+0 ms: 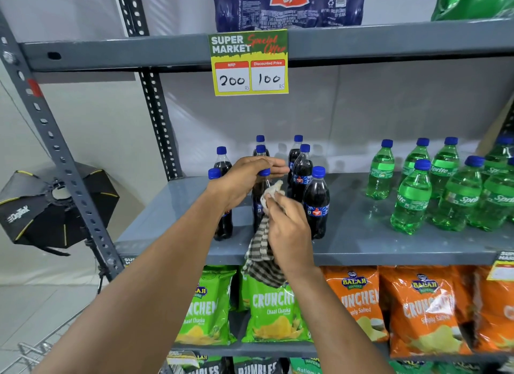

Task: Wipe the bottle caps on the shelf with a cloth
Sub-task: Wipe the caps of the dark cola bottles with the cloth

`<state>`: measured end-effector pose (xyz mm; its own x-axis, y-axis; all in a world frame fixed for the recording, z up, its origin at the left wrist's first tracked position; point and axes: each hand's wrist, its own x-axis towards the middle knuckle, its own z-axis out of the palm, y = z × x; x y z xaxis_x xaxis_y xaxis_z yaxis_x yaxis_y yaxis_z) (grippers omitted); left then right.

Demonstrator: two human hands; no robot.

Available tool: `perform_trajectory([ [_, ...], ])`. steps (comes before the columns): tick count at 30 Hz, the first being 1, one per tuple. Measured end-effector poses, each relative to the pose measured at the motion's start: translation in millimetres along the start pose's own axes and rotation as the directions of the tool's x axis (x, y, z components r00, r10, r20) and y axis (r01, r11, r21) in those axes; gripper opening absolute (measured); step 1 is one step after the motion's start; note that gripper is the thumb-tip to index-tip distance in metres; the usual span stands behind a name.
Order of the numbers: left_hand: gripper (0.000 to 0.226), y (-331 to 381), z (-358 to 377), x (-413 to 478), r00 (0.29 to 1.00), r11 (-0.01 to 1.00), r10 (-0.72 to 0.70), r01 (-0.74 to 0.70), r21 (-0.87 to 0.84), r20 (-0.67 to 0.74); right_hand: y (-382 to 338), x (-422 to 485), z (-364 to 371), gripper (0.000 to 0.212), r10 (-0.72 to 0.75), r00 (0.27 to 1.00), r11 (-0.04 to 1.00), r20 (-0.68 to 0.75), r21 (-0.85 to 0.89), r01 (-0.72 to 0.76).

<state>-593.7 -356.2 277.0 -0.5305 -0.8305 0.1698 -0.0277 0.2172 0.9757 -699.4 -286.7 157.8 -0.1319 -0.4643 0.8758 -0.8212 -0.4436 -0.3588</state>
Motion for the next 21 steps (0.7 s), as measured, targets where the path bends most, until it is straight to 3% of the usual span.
perform_trajectory([
  [5,0.036,-0.1,-1.8,3.8,0.998,0.996,-0.052,0.053,-0.068,0.023,-13.6,16.8,-0.4,0.026,-0.105,0.994,0.993,0.039,-0.041,0.107],
  [10,0.036,2.0,-1.6,0.3,0.998,0.997,-0.050,0.052,-0.062,0.035,-17.2,9.5,-4.0,0.034,-0.166,0.972,0.977,0.164,-0.109,0.186],
  [21,0.037,4.2,0.4,-4.0,1.000,0.999,-0.013,0.012,0.052,0.018,-6.8,-30.9,-6.5,0.043,-0.034,0.943,0.982,0.332,-0.166,0.093],
])
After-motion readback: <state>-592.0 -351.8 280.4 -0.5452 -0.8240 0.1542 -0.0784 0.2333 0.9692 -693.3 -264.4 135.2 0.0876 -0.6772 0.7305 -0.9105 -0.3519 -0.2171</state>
